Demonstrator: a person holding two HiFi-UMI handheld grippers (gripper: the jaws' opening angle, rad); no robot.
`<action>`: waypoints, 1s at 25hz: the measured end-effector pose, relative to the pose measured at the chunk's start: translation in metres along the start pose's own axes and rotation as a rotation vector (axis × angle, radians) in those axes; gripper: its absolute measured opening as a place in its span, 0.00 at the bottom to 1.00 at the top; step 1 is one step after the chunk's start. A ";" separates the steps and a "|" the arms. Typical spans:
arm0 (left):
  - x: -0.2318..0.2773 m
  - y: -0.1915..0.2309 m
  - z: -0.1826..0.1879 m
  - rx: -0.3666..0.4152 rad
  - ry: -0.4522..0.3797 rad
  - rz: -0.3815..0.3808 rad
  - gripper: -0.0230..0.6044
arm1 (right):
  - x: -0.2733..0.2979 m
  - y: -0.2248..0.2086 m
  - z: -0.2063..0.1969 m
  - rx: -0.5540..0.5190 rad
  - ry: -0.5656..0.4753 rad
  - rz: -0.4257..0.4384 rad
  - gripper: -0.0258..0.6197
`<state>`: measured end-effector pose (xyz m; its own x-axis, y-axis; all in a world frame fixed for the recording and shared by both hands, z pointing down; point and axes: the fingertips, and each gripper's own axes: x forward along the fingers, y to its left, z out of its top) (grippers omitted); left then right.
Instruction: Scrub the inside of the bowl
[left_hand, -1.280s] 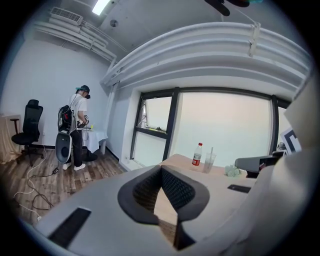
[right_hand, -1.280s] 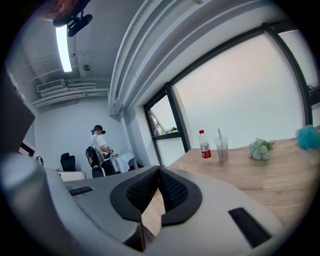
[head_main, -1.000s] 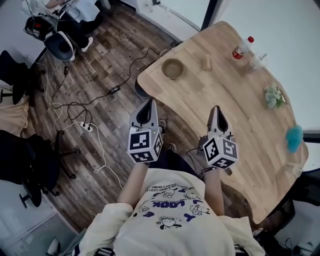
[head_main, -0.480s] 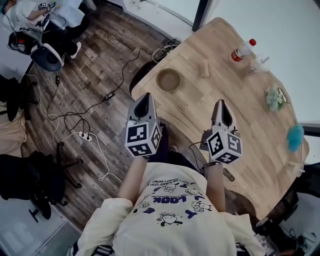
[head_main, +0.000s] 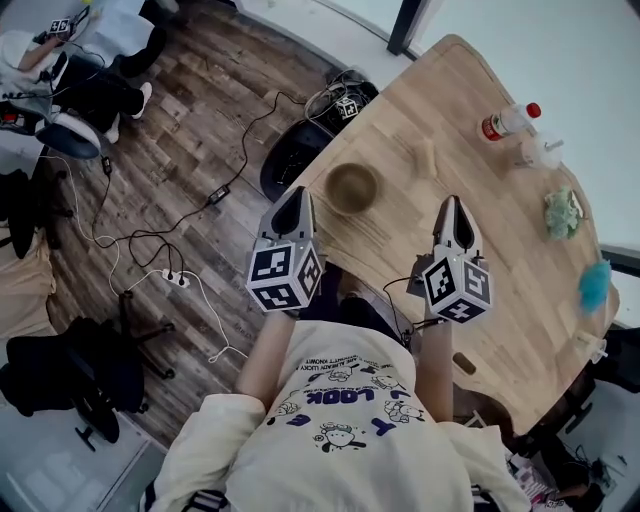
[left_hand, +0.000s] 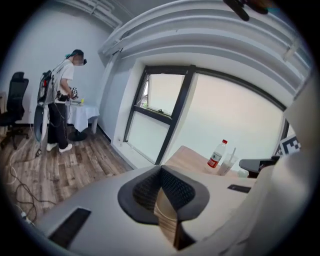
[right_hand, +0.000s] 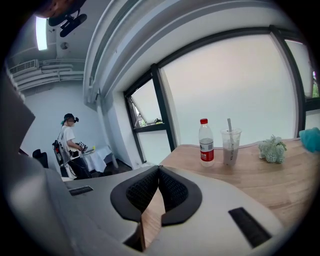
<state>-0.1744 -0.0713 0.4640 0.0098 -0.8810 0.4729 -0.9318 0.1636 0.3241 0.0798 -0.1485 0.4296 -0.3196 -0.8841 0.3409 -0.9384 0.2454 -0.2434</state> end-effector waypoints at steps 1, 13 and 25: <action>0.004 0.003 -0.002 -0.030 0.011 -0.008 0.08 | 0.005 0.000 -0.001 0.000 0.006 -0.005 0.04; 0.043 0.011 -0.038 -0.099 0.215 -0.079 0.08 | 0.055 -0.004 -0.017 -0.064 0.096 -0.062 0.08; 0.056 0.017 -0.073 -0.162 0.339 -0.100 0.16 | 0.079 -0.015 -0.048 -0.108 0.184 -0.072 0.15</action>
<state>-0.1633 -0.0855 0.5559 0.2429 -0.7037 0.6677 -0.8511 0.1757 0.4947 0.0624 -0.2027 0.5031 -0.2605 -0.8157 0.5165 -0.9651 0.2342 -0.1170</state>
